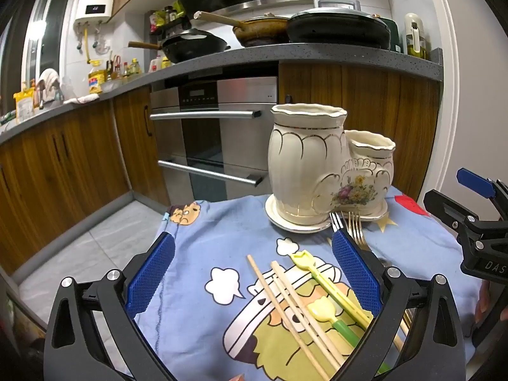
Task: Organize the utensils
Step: 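Move both tools toward the utensils lying on the cloth, then grasp a wooden chopstick with the left tool while the right tool grasps a gold fork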
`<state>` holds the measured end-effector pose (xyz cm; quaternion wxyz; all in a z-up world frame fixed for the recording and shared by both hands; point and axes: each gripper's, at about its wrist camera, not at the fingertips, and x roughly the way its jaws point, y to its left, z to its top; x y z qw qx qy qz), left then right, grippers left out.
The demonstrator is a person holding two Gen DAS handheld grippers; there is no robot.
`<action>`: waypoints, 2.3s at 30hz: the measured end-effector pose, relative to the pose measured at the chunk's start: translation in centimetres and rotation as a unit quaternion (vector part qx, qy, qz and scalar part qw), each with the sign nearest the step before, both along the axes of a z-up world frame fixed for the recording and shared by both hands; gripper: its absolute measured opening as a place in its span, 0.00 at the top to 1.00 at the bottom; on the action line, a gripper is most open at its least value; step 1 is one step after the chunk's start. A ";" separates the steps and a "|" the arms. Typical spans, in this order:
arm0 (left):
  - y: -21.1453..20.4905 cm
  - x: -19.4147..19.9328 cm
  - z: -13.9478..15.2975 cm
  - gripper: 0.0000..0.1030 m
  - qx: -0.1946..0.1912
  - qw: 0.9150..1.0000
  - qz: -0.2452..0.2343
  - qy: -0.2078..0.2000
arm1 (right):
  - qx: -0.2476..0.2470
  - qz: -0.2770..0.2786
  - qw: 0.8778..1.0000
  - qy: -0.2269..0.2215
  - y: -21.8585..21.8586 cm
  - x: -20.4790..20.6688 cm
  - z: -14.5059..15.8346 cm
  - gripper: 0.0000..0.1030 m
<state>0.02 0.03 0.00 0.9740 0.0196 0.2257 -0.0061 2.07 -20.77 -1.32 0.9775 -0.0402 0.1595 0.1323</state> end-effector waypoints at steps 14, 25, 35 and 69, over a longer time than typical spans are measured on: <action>0.0 0.0 0.0 0.05 0.002 1.000 0.000 0.000 | 0.000 0.000 1.000 0.000 0.0 0.0 0.0 0.05; 0.0 0.0 0.0 0.05 0.001 1.000 0.000 0.000 | 0.000 0.000 1.000 0.001 -0.1 -0.3 0.4 0.05; 0.4 -0.1 -0.2 0.05 -0.017 0.999 -0.027 0.006 | 0.009 -0.016 1.000 -0.015 -0.2 -0.8 -0.2 0.05; 0.4 5.2 -4.9 0.76 -0.024 0.977 -0.017 0.210 | 0.030 0.012 0.981 0.190 -1.3 4.1 -2.3 0.41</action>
